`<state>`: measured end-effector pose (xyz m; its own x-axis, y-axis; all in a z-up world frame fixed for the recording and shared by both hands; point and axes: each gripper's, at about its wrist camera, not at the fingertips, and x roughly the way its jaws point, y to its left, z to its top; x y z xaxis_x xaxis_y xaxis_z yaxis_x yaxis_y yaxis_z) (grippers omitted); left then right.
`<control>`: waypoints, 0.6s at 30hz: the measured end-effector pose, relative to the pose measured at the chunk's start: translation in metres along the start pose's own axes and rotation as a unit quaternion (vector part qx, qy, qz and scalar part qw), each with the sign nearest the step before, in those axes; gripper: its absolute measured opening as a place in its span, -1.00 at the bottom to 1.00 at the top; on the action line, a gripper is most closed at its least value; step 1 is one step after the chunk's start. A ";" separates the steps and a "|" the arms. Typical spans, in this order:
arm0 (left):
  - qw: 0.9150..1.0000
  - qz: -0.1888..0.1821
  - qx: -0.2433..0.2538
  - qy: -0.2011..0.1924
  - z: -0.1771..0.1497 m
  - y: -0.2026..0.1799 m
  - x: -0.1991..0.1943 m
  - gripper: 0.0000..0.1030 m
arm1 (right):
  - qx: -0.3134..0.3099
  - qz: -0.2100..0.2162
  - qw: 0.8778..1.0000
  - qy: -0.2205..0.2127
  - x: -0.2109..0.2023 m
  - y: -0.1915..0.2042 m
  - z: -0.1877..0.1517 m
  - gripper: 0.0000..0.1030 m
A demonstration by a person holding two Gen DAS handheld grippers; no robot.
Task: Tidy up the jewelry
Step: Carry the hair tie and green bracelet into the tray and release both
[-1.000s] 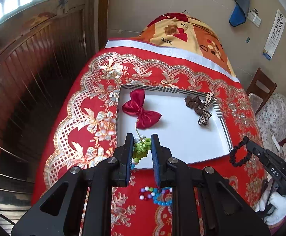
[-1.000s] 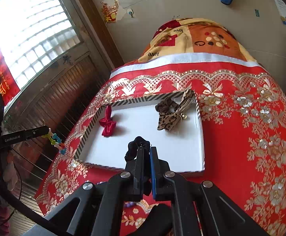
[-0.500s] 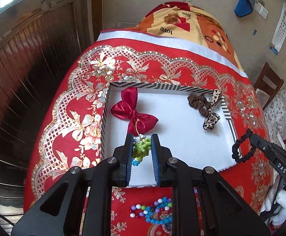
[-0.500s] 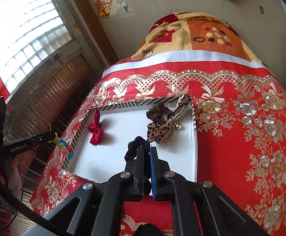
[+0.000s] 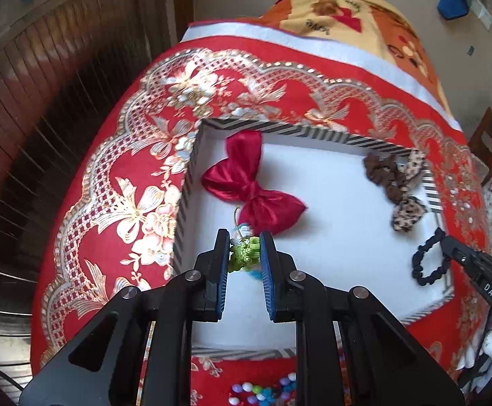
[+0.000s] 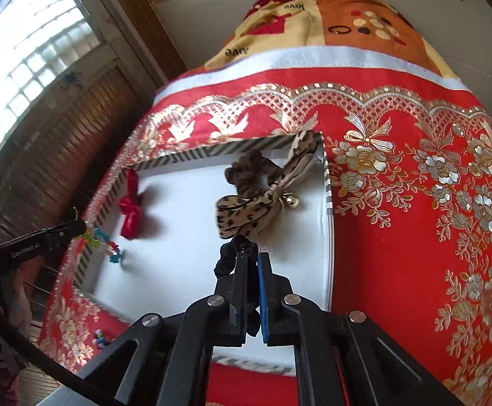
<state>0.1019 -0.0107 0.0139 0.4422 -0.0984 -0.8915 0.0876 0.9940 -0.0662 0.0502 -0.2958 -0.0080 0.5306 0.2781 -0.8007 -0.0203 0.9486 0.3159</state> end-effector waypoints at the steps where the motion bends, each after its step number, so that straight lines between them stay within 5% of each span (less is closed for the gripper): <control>1: 1.000 0.004 -0.006 0.004 0.000 0.004 0.005 -0.68 | -0.001 -0.006 1.000 0.006 0.007 -0.003 0.003 -0.91; 7: 0.999 0.028 -0.029 0.026 -0.003 0.019 0.029 -0.68 | -0.018 -0.047 0.998 0.026 0.043 -0.016 0.014 -0.91; 10: 0.999 0.011 -0.035 0.022 -0.004 0.023 0.031 -0.57 | -0.025 -0.061 0.997 0.031 0.054 -0.020 0.017 -0.90; 13: 0.999 -0.015 -0.045 0.014 -0.005 0.025 0.029 -0.10 | -0.033 -0.050 0.998 0.031 0.055 -0.018 0.018 -0.66; 15: 0.999 -0.017 -0.048 0.008 -0.006 0.025 0.025 -0.09 | -0.034 -0.044 0.998 0.026 0.050 -0.016 0.016 -0.38; 18: 0.999 -0.017 -0.047 0.005 -0.007 0.023 0.020 -0.09 | -0.028 -0.037 0.999 0.022 0.041 -0.012 0.012 -0.37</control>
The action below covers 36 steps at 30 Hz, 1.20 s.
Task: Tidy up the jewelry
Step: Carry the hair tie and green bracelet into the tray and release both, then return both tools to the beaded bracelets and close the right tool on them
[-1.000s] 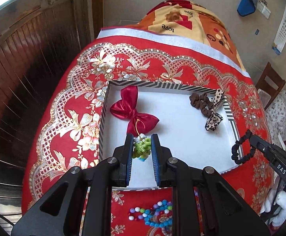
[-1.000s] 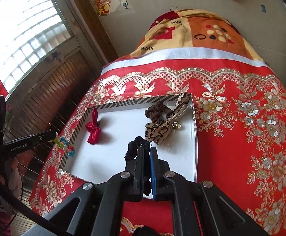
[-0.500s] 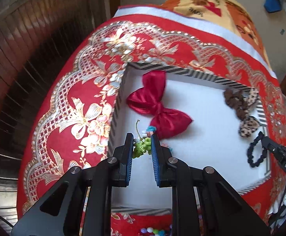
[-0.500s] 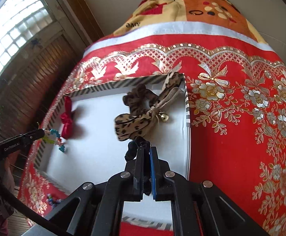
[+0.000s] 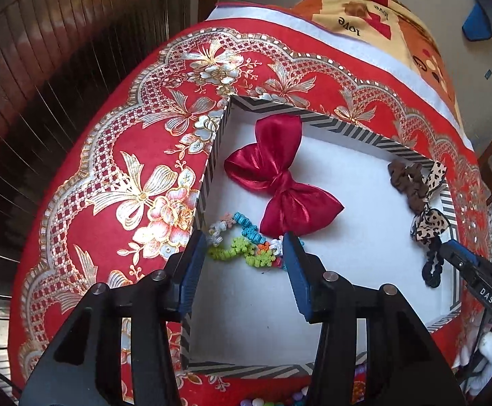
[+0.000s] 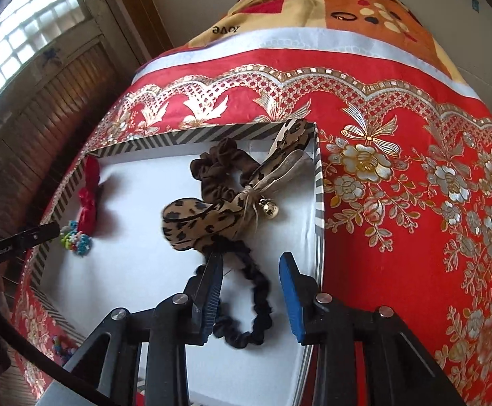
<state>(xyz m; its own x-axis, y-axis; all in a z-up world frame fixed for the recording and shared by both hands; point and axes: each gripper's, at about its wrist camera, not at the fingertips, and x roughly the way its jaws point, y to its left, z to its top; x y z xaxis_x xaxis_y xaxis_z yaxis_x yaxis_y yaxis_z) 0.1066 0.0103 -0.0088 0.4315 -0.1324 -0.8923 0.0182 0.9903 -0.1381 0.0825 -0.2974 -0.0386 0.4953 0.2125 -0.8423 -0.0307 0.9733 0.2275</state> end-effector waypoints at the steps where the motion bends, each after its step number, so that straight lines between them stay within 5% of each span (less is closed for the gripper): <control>1: 1.000 0.000 0.002 -0.001 -0.001 0.000 -0.002 -0.09 | 0.004 0.002 1.000 -0.002 -0.005 0.000 -0.002 -0.37; 15: 0.999 -0.008 0.032 -0.021 -0.032 -0.006 -0.040 -0.09 | 0.014 0.010 0.999 -0.034 -0.062 0.031 -0.032 -0.25; 36: 0.995 -0.060 0.080 0.024 -0.118 0.026 -0.072 -0.09 | 0.006 0.058 0.998 -0.020 -0.092 0.118 -0.128 -0.24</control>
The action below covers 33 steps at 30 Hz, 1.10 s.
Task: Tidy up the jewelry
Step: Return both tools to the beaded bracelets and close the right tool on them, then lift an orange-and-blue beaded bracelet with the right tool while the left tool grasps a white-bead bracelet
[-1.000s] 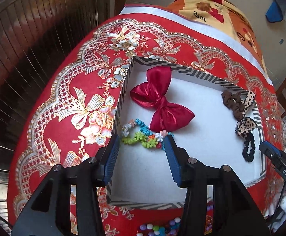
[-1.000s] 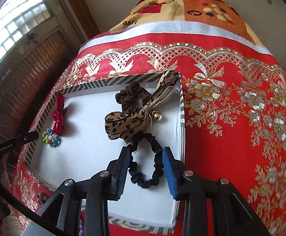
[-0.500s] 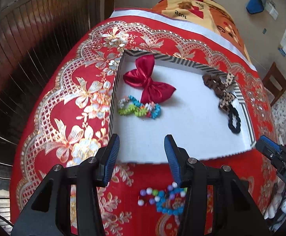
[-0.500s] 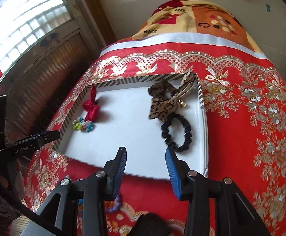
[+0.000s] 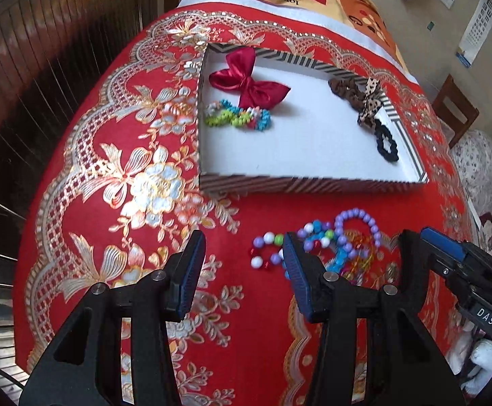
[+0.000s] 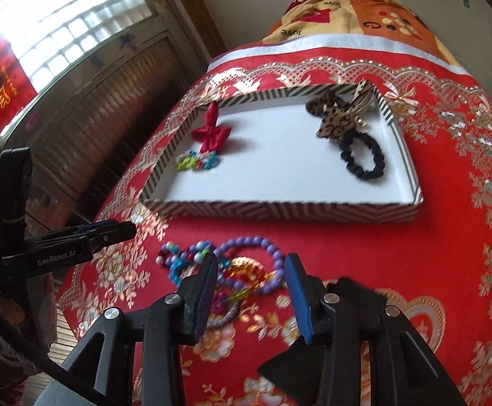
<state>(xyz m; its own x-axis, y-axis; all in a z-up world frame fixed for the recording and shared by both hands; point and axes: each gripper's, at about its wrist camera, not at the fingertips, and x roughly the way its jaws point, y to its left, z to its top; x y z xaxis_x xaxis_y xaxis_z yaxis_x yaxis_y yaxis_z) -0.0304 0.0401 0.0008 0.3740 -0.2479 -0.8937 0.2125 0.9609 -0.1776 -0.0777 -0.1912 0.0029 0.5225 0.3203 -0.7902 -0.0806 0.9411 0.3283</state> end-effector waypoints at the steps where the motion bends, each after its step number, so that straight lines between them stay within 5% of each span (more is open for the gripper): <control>1: 1.000 -0.002 0.001 0.003 -0.003 0.002 0.001 -0.09 | 0.000 -0.001 1.000 0.002 0.001 0.004 -0.005 -0.24; 25: 0.995 -0.028 0.095 0.026 -0.004 0.001 0.046 -0.05 | 0.060 0.060 0.996 0.035 0.058 0.024 -0.031 -0.32; 33: 0.992 -0.020 0.127 0.019 0.003 -0.016 0.059 -0.04 | 0.064 0.048 0.996 0.031 0.068 0.018 -0.026 -0.84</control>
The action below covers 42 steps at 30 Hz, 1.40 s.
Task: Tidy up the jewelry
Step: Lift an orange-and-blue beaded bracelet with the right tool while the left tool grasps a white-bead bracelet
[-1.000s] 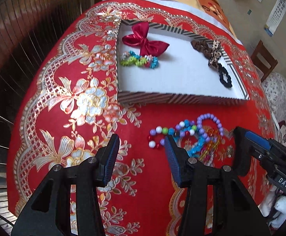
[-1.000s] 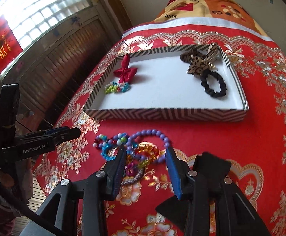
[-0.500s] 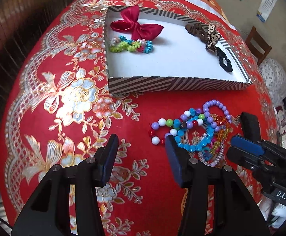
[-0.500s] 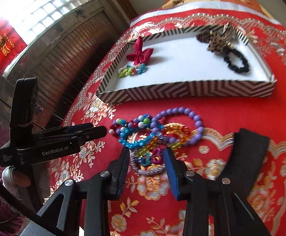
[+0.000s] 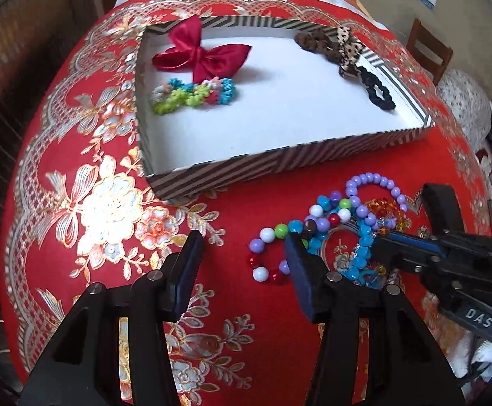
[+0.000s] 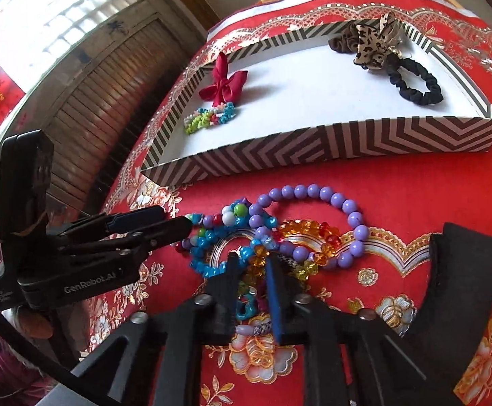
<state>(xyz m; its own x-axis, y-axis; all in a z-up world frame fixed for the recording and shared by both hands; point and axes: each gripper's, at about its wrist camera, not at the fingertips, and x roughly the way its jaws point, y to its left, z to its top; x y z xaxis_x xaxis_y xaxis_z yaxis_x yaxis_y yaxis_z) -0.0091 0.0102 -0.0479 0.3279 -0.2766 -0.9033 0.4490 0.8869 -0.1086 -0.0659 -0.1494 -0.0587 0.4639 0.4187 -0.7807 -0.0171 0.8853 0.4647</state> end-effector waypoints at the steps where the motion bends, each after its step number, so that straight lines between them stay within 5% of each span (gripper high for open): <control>1: 1.000 0.001 0.001 -0.002 0.000 -0.001 0.000 -0.04 | -0.002 -0.004 1.000 -0.002 -0.003 0.000 -0.001 -0.84; 2: 1.000 0.001 0.001 -0.003 -0.001 -0.001 0.000 -0.06 | -0.002 -0.001 1.000 -0.005 -0.006 -0.002 -0.002 -0.84; 4: 1.000 -0.002 0.003 -0.004 -0.001 -0.002 0.000 -0.68 | -0.002 0.006 1.000 -0.013 -0.015 -0.003 -0.002 -0.84; 5: 1.000 -0.002 0.003 0.000 -0.001 -0.002 0.000 -0.77 | -0.002 0.006 1.000 -0.017 -0.021 -0.003 -0.003 -0.84; 23: 0.993 -0.018 -0.118 -0.016 -0.020 0.038 -0.048 -0.84 | 0.017 0.061 0.993 -0.096 -0.104 -0.010 0.009 -0.84; 42: 0.988 0.004 -0.123 -0.088 0.014 0.038 -0.122 -0.84 | -0.013 0.073 0.992 -0.103 -0.119 0.002 0.033 -0.84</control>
<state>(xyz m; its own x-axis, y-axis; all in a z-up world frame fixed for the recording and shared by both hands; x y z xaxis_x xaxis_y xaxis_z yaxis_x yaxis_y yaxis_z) -0.0206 0.0721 0.0640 0.4807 -0.3097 -0.8204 0.2367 0.9467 -0.2187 -0.0915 -0.2043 0.0487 0.6264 0.4952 -0.6019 -0.1195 0.8241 0.5537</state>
